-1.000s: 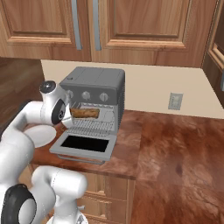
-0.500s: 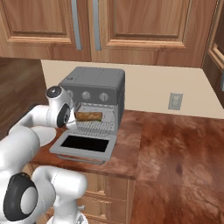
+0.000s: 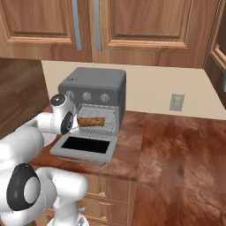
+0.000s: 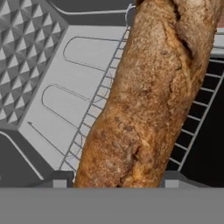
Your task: Pull the toaster oven rack outwards. Pick up the baguette from the plate and place it on the toaster oven rack. Close the toaster oven door fully and set the temperature to the lowest setting.
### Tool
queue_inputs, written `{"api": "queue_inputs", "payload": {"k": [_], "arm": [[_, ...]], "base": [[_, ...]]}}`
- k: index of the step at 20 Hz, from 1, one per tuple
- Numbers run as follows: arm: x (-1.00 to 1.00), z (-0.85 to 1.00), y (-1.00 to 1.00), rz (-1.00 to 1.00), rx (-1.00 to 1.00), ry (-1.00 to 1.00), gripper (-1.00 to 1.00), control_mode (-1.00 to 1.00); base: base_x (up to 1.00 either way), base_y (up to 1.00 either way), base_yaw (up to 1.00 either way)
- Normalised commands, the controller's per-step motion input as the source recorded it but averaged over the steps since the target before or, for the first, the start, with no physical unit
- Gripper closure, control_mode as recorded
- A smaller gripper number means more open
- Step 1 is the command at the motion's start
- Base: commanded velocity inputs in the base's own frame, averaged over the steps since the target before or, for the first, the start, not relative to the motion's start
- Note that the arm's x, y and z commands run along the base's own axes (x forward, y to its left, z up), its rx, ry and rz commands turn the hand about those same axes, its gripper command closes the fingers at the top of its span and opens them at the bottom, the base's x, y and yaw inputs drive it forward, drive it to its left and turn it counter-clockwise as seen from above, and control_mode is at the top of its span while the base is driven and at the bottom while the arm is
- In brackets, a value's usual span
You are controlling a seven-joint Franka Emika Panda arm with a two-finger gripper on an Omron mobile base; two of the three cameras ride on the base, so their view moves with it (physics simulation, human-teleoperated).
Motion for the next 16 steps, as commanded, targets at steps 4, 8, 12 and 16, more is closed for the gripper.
{"api": "queue_inputs", "payload": {"k": [4,8,12,16], "arm": [[0.29,-0.07,0.0,0.0,0.0,0.0,1.0,-1.0],[0.21,-0.08,0.0,0.0,0.0,0.0,1.0,-1.0],[0.03,-0.28,0.0,0.0,0.0,0.0,1.0,-1.0],[0.03,-0.26,0.0,0.0,0.0,0.0,1.0,-1.0]], "base": [[0.0,0.0,0.0],[0.0,0.0,0.0],[0.0,0.0,0.0],[0.0,0.0,0.0]]}}
